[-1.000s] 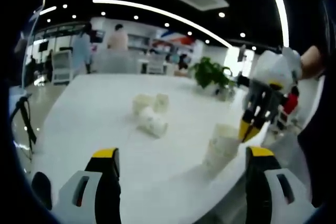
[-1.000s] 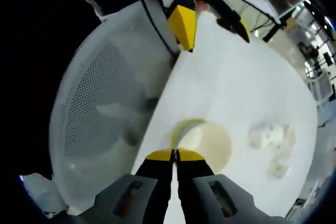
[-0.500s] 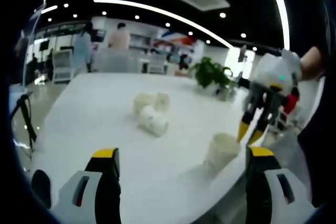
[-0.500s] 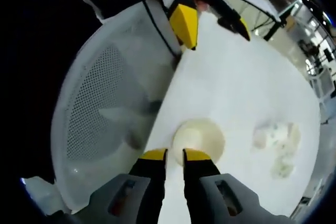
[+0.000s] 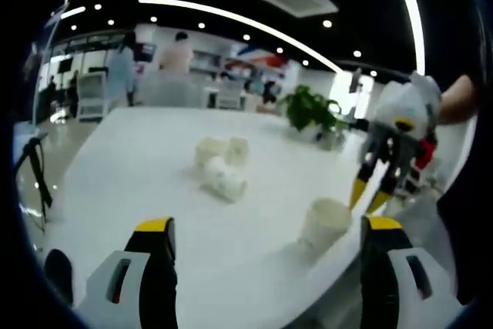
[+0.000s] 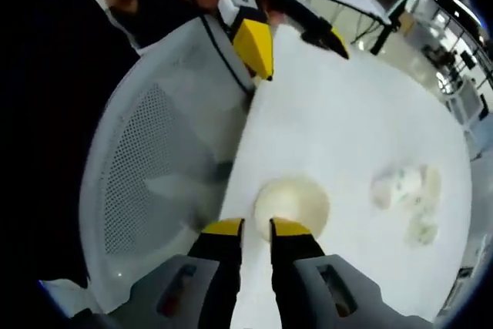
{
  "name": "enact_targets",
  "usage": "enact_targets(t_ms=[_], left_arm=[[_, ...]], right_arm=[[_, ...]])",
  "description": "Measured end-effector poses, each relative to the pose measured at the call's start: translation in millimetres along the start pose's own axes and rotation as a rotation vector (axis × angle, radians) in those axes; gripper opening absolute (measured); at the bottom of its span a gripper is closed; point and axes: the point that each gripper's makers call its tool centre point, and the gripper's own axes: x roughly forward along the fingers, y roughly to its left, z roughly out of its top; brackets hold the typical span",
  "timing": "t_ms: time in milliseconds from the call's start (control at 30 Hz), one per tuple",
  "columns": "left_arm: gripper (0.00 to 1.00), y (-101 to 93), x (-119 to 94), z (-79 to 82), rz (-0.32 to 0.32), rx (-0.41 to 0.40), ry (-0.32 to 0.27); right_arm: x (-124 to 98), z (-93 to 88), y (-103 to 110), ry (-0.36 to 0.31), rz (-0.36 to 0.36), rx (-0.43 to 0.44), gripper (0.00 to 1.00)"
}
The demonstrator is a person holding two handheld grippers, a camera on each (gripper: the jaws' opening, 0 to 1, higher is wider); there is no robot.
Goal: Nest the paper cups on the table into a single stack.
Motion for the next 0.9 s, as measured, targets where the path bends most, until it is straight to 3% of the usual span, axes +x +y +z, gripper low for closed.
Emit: enact_targets(t_ms=[633, 900], left_arm=[[1.0, -0.9, 4.7, 7.8, -0.005, 0.004, -0.011], [1.0, -1.0, 4.3, 8.9, -0.005, 0.007, -0.008]], right_arm=[[-16.2, 3.9, -6.2, -0.188, -0.105, 0.181, 0.25], [-27.1, -5.3, -24.3, -0.28, -0.217, 0.3, 0.31]])
